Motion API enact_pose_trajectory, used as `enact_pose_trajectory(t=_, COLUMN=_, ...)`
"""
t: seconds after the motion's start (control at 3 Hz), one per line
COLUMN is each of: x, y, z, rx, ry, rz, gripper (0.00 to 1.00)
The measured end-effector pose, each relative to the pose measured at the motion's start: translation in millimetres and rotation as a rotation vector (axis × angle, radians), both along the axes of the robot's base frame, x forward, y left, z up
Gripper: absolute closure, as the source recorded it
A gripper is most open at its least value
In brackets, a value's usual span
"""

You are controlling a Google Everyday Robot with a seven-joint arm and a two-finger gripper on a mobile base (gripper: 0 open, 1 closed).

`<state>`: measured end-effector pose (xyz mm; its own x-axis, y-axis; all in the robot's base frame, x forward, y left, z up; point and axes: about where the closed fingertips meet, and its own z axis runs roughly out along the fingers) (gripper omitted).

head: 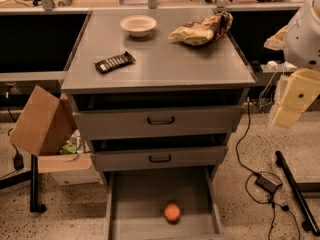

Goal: Pick orange from bottom drawer and place on counter

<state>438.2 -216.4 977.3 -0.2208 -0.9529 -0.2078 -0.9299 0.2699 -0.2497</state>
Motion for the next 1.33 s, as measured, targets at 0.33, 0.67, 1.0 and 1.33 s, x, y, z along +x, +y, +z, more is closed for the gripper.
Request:
enact_pose_trajectory(t=0.33, x=0.0, y=0.0, z=0.0, rx=0.0, ry=0.0, rz=0.0, gripper=0.0)
enact_pose_trajectory(t=0.67, x=-4.9, y=8.8, z=-46.6, rx=0.01, ry=0.025, rz=0.042, gripper=0.0)
enact_pose_trajectory(t=1.0, x=-10.3, y=27.4, z=-120.4, rx=0.04, ry=0.05, rz=0.093, gripper=0.0)
enact_pose_trajectory(t=1.33, x=-22.2, y=43.8, z=-208.8, rx=0.066, ry=0.094, rz=0.121, gripper=0.0)
